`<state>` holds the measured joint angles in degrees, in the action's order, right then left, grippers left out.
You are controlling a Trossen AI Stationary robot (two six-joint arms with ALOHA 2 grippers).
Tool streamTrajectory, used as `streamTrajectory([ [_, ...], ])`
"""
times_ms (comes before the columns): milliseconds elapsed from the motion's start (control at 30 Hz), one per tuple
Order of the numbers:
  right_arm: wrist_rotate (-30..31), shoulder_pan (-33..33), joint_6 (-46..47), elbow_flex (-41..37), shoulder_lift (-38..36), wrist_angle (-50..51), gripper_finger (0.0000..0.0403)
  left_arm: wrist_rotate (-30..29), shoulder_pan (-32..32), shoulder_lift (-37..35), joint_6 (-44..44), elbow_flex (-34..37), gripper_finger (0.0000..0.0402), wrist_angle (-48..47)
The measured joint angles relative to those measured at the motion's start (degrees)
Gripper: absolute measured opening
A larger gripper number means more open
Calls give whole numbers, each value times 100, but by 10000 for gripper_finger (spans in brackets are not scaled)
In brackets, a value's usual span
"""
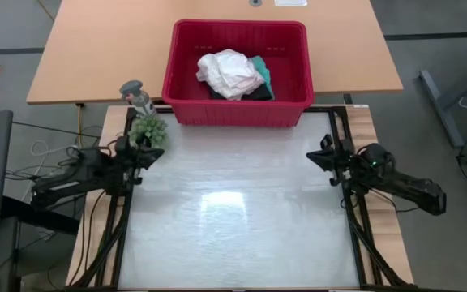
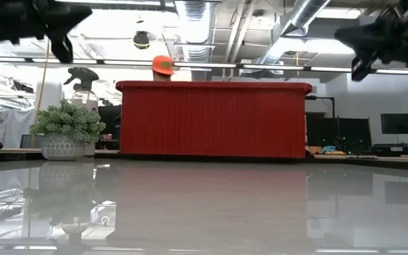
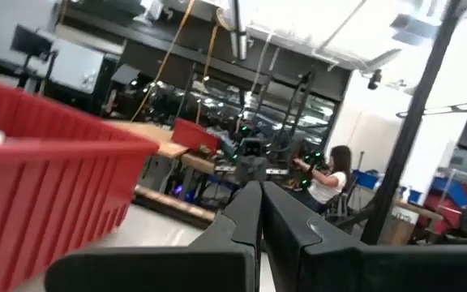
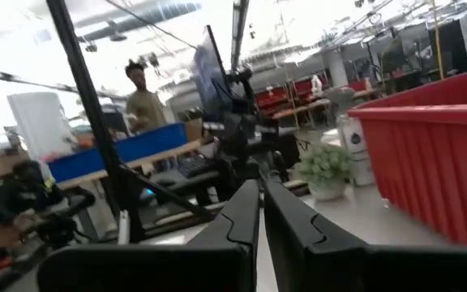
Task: Fold Laundry from Bin
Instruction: Return to Home Position
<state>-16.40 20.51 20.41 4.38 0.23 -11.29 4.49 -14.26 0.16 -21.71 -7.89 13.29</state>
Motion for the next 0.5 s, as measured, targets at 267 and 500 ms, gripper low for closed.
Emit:
streamTrajectory([
  [267, 603, -738, 22, -384, 0, -240, 49, -474, 317, 14, -94, 727, 0, 638],
  [500, 1130, -1184, -319, -391, 0, -65, 49, -1403, 1049, 15, 424, 729, 0, 445],
])
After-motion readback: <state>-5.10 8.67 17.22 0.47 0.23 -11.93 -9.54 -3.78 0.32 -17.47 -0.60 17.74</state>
